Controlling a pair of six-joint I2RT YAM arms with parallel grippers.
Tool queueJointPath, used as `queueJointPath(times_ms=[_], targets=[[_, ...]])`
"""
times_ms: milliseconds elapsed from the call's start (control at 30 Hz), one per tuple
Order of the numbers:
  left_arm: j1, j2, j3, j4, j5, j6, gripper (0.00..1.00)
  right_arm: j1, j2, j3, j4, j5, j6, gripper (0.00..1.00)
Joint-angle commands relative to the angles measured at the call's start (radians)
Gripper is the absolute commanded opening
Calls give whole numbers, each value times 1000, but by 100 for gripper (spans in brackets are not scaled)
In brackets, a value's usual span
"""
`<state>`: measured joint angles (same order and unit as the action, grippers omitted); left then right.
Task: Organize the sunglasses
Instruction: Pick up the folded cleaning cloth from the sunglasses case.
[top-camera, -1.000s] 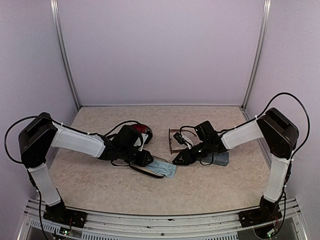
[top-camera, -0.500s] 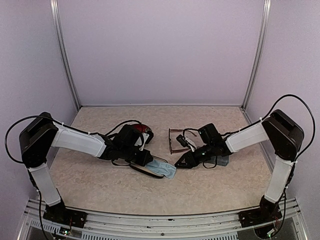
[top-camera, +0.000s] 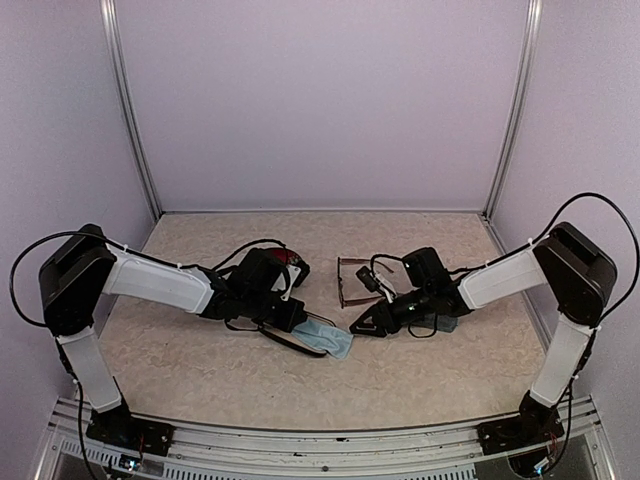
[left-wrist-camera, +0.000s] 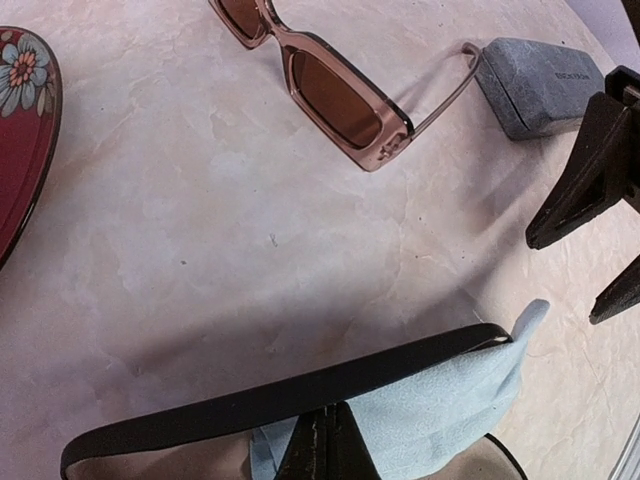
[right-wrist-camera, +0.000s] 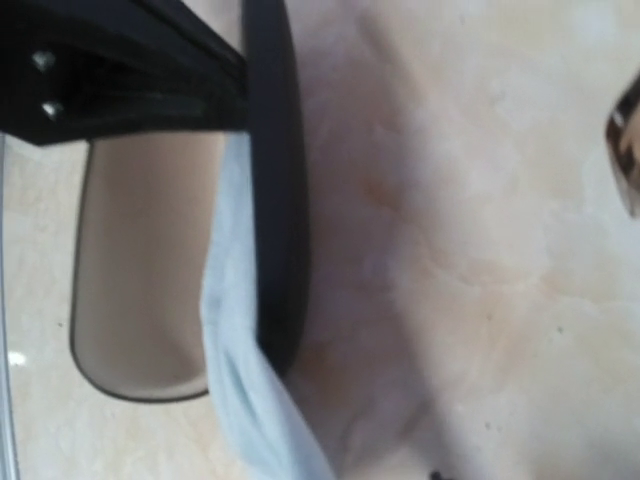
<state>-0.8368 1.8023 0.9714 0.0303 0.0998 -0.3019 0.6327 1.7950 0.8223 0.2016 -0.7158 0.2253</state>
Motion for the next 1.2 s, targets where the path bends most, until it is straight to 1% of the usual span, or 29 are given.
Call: queueJointPath(times_ms=[0, 233, 567, 733, 1067, 1167], targets=[[-10, 1, 29, -4, -10, 18, 0, 1, -26, -11, 53, -11, 10, 45], [-10, -14, 21, -9, -17, 14, 0, 23, 8, 0, 62, -16, 13, 45], [-9, -56, 11, -15, -26, 2, 0, 70, 7, -3, 69, -19, 9, 42], [-10, -69, -1, -17, -24, -1, 0, 81, 26, 4, 69, -20, 7, 38], [-8, -68, -8, -21, -26, 0, 0, 85, 40, 8, 51, 5, -4, 34], [-9, -66, -10, -24, -33, -2, 6, 84, 36, 9, 44, 13, -9, 34]])
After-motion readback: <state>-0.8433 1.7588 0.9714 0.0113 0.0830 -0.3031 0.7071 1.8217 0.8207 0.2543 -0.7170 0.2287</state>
